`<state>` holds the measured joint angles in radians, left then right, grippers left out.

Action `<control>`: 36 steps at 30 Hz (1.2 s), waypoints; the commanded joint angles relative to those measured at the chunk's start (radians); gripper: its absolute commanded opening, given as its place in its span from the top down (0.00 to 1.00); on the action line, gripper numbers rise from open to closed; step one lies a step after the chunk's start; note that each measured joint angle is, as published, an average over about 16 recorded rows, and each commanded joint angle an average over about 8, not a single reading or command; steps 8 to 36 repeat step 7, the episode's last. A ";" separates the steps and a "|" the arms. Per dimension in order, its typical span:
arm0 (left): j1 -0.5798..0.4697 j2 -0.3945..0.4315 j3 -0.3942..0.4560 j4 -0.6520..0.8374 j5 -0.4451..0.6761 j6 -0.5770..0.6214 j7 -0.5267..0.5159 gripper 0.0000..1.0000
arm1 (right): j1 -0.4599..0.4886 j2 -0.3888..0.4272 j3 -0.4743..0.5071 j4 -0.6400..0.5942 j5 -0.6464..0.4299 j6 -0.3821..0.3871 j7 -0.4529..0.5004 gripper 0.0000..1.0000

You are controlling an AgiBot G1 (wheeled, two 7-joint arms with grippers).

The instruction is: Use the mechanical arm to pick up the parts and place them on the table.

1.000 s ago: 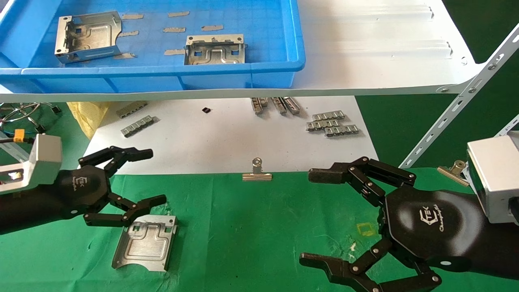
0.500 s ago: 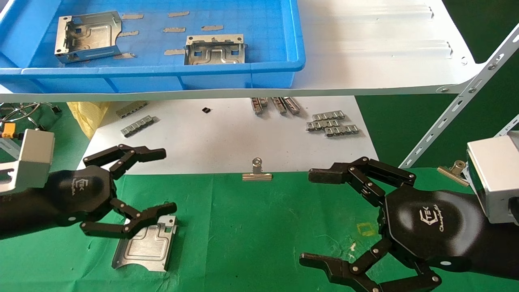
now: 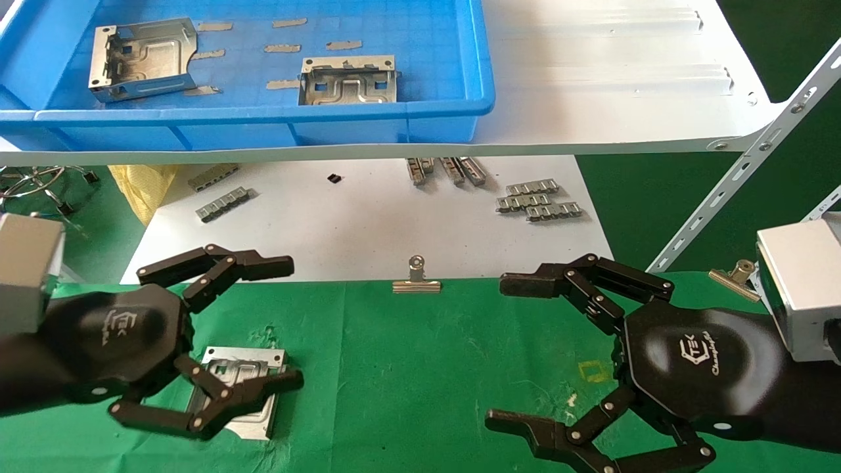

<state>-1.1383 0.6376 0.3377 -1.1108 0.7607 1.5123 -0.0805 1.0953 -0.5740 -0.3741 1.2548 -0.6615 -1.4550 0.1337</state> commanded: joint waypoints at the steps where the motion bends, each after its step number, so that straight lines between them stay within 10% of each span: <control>1: 0.014 -0.006 -0.013 -0.039 -0.007 -0.004 -0.024 0.00 | 0.000 0.000 0.000 0.000 0.000 0.000 0.000 0.00; 36: 0.047 -0.019 -0.043 -0.128 -0.022 -0.012 -0.079 0.00 | 0.000 0.000 0.000 0.000 0.000 0.000 0.000 0.00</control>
